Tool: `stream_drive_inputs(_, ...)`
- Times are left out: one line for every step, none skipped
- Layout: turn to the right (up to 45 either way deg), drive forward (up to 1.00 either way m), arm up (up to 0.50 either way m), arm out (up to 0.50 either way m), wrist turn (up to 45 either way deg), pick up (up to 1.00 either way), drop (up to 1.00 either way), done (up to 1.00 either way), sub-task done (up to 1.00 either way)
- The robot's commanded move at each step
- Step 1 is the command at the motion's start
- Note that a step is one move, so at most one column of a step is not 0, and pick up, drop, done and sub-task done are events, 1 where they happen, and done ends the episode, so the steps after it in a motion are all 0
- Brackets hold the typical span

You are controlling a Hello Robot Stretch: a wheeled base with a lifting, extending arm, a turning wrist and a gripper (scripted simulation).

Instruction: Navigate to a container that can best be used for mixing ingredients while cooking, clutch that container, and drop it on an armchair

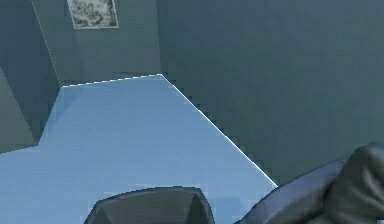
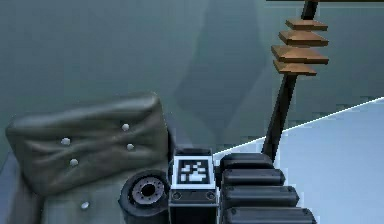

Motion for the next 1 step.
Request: stream_drive_inputs(0.0, 0.00, 0.00, 0.28, 0.0, 0.00, 0.00, 0.00, 0.00)
